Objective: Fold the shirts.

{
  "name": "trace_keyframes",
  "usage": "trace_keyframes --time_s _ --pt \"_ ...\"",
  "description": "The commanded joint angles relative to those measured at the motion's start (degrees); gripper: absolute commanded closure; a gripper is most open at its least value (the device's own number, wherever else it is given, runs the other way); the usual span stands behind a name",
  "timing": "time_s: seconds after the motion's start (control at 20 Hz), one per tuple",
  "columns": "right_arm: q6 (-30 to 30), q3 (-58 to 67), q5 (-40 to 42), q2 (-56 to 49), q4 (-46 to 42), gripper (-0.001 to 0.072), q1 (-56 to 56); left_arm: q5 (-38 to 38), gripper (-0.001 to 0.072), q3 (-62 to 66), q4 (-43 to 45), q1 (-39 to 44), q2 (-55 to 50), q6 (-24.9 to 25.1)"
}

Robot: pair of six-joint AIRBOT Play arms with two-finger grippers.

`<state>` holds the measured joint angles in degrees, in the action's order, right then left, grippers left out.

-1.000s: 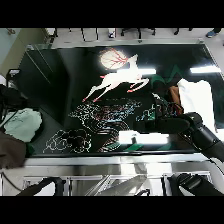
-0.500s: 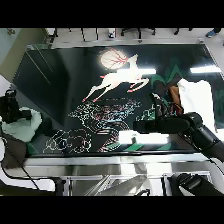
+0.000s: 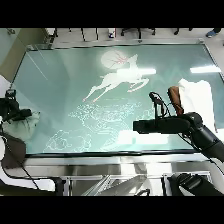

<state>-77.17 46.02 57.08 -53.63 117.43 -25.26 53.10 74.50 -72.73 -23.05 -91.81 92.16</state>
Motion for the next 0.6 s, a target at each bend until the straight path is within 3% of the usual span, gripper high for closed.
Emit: trace_keyframes --time_s 0.0,0.2,0.45,0.5,0.55 --pt "0.0 0.2 -0.1 0.0 2.8 0.069 0.7 3.3 0.0695 4.5 -8.2 5.5 9.0 1.8" --pt "-3.1 1.3 -0.1 0.9 4.3 0.069 3.4 13.9 0.0694 11.5 -25.4 18.4 19.5 4.3" --pt "-5.8 1.4 2.7 3.4 4.3 0.0681 9.3 14.8 0.0694 3.6 -29.3 40.5 25.3 0.7" --pt "-6.1 1.4 4.0 3.6 4.3 0.0646 11.0 13.9 0.0693 1.3 -29.3 44.2 25.0 -0.3" --pt "-6.2 1.4 5.1 3.6 4.3 0.0462 12.5 12.6 0.0693 -1.0 -29.3 47.8 24.3 -1.1"
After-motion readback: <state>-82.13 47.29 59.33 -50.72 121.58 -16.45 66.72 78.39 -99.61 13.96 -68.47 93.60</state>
